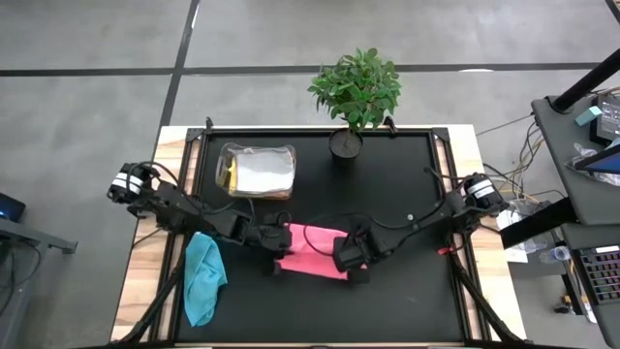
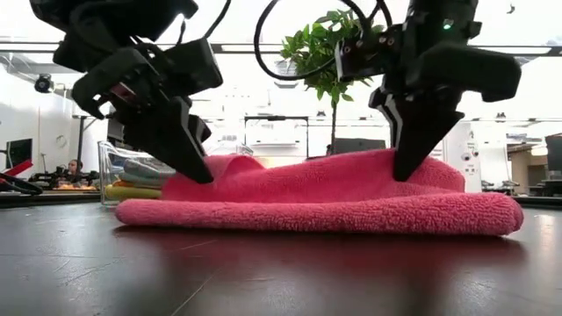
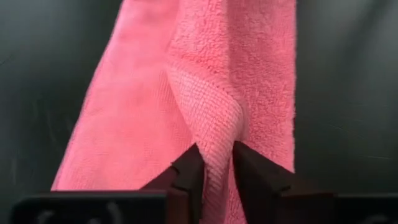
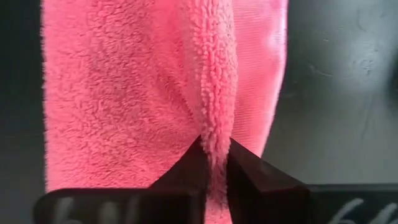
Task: Fold microfiber towels
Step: Fold the pink towel
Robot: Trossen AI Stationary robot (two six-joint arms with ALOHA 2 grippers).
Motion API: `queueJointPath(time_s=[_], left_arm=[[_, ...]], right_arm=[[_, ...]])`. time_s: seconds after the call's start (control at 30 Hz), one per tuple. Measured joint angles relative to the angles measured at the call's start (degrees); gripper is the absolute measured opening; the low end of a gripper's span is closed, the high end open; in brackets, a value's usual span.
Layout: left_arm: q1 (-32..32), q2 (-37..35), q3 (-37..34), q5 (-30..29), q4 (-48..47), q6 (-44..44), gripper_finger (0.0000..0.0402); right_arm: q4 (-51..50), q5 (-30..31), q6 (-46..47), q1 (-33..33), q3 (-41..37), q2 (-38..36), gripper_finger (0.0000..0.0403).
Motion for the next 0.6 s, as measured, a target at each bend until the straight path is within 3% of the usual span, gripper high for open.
queueJointPath(time_s=[0.2,0.33,0.5,0.6], left_arm=[[0.3,-0.2,0.0,-0.5,-4.9,-0.4,0.0131],[0.3,-0.8,0.0,-4.3,-6.7,2.4,0.0157],[-0.2,-1.9,0.9,-8.4,-6.4,14.5,0.0164],[-0.5,-1.9,1.0,-12.5,-6.4,16.3,0.0164]], right_arm=[[-1.3,0.0,-2.1,-2.6,-0.1,0.0,0.0094],[-5.4,1.3,-3.3,-3.8,-0.1,-0.7,0.0128],[-7.1,2.6,-3.8,-4.6,-0.1,-2.3,0.0136],[-7.6,2.6,-2.1,-4.0,-0.1,-3.4,0.0136]])
